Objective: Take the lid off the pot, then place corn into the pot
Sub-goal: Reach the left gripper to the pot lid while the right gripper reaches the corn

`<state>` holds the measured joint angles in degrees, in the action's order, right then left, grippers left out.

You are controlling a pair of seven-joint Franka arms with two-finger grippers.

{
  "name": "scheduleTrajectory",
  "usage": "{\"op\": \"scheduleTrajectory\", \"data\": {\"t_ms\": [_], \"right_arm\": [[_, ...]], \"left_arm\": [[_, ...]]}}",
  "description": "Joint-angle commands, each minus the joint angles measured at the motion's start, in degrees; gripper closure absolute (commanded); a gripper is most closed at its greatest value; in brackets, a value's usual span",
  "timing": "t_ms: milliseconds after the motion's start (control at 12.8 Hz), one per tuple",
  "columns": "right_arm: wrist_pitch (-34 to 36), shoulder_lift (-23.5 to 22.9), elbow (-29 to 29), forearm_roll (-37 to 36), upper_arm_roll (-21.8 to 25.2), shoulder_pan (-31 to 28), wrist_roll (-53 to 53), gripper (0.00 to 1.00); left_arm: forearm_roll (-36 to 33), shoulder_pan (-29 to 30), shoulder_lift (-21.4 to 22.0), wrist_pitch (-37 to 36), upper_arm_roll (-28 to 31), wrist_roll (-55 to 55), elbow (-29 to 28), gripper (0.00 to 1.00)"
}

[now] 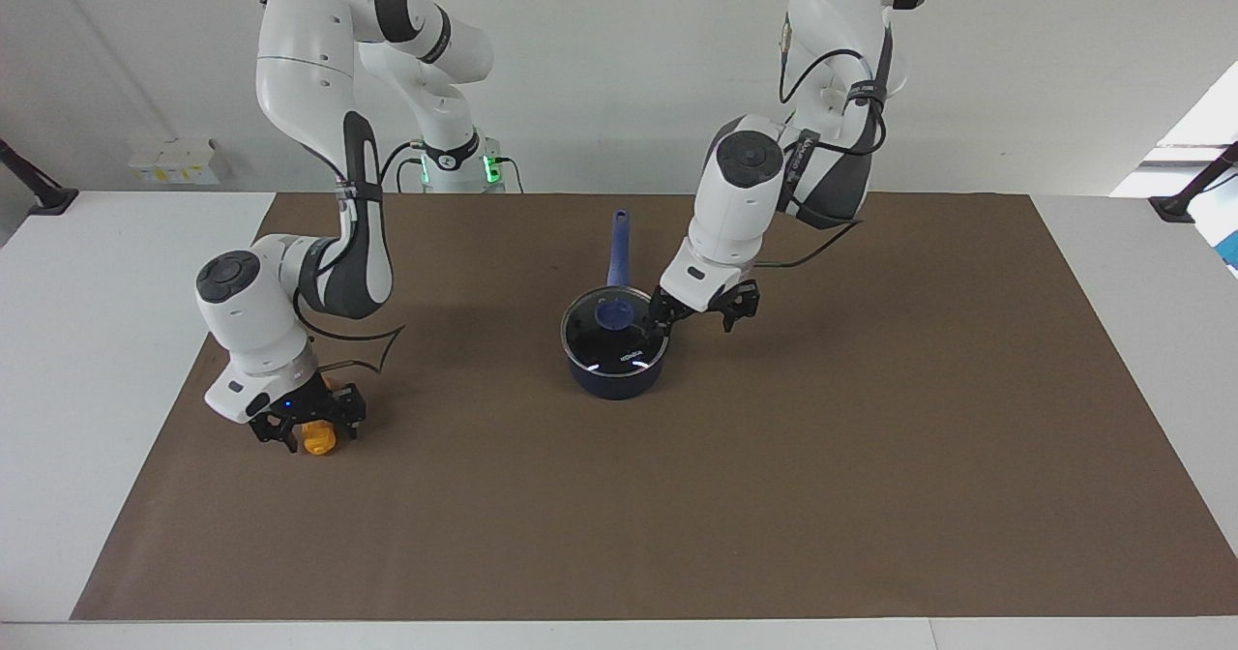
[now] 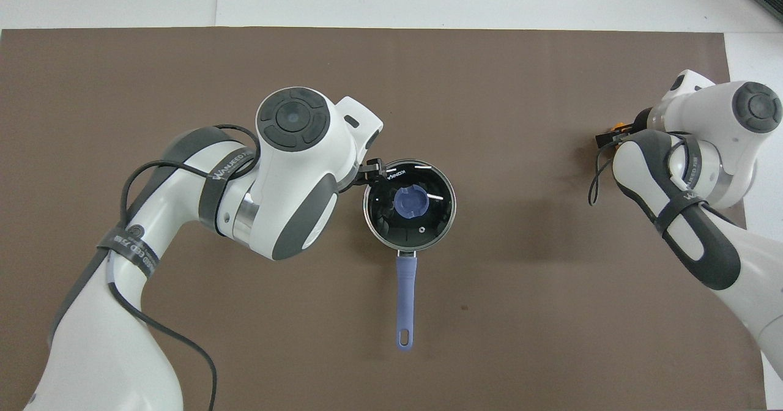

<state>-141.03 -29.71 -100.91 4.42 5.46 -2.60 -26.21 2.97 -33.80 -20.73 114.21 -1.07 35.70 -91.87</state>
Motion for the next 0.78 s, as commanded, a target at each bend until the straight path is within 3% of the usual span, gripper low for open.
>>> {"op": "scheduleTrajectory", "data": {"t_ms": [0, 312, 468, 701], "right_arm": [[-0.7, -0.5, 0.7, 0.7, -0.3, -0.6, -2.2, 1.00], [-0.4, -0.5, 1.0, 0.7, -0.3, -0.8, -2.3, 1.00], [0.1, 0.5, 1.1, 0.8, -0.4, -1.3, -3.0, 1.00], [6.0, 5.9, 1.0, 1.5, -0.4, -1.2, -2.8, 1.00]], "left_arm": [[-1.3, -3.1, -2.3, -4.3, 1.0, 6.7, 5.6, 0.00], [-1.6, -7.5, -7.0, -6.2, 1.2, 13.5, 11.3, 0.00], [-2.1, -9.2, -14.2, -9.5, 1.6, 16.2, 21.1, 0.00], [-2.5, -8.9, -14.5, -10.3, 1.5, 16.2, 21.8, 0.00]]}}
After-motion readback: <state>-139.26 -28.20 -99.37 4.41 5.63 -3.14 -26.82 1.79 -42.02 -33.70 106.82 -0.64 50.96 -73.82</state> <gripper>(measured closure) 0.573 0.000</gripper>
